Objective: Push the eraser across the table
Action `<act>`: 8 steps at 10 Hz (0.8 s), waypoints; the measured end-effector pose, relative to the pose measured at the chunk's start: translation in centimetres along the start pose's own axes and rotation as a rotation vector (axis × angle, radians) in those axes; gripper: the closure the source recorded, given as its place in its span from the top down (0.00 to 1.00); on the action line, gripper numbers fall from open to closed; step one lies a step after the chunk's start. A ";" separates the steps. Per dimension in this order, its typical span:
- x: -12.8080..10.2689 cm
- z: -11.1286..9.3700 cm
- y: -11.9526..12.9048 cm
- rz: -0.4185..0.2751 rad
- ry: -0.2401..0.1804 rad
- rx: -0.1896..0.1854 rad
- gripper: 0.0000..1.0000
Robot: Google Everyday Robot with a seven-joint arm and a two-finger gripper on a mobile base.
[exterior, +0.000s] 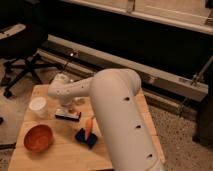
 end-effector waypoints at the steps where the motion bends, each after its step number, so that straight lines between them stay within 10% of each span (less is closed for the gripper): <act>1: -0.1 0.2 -0.6 0.006 -0.002 0.018 0.00; 8: 1.2 -0.8 -4.6 -0.057 0.007 0.081 0.00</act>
